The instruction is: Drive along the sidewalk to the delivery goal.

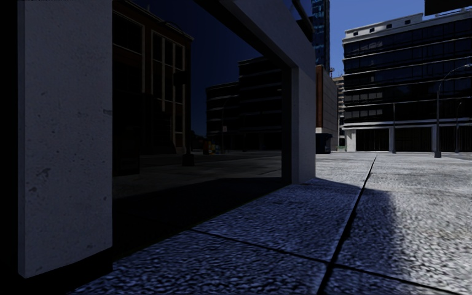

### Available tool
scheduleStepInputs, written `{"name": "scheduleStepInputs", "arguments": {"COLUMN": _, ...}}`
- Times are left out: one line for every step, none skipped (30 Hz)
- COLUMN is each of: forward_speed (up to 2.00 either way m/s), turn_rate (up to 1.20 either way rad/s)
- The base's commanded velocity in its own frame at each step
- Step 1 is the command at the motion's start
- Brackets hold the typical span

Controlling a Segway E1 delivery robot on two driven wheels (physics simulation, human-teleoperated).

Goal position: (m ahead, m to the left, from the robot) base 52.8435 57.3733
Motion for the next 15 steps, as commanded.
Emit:
{"name": "scheduleStepInputs", "arguments": {"forward_speed": 0.0, "turn_rate": -0.34}}
{"name": "scheduleStepInputs", "arguments": {"forward_speed": 0.0, "turn_rate": -0.34}}
{"name": "scheduleStepInputs", "arguments": {"forward_speed": 0.0, "turn_rate": -0.34}}
{"name": "scheduleStepInputs", "arguments": {"forward_speed": 0.0, "turn_rate": -0.34}}
{"name": "scheduleStepInputs", "arguments": {"forward_speed": 0.0, "turn_rate": -0.34}}
{"name": "scheduleStepInputs", "arguments": {"forward_speed": 0.0, "turn_rate": -0.32}}
{"name": "scheduleStepInputs", "arguments": {"forward_speed": 0.0, "turn_rate": -0.32}}
{"name": "scheduleStepInputs", "arguments": {"forward_speed": 0.0, "turn_rate": -0.29}}
{"name": "scheduleStepInputs", "arguments": {"forward_speed": 0.0, "turn_rate": -0.28}}
{"name": "scheduleStepInputs", "arguments": {"forward_speed": 0.0, "turn_rate": -0.28}}
{"name": "scheduleStepInputs", "arguments": {"forward_speed": 0.0, "turn_rate": -0.28}}
{"name": "scheduleStepInputs", "arguments": {"forward_speed": 0.0, "turn_rate": -0.28}}
{"name": "scheduleStepInputs", "arguments": {"forward_speed": 0.0, "turn_rate": -0.28}}
{"name": "scheduleStepInputs", "arguments": {"forward_speed": 0.0, "turn_rate": -0.28}}
{"name": "scheduleStepInputs", "arguments": {"forward_speed": 0.0, "turn_rate": -0.28}}
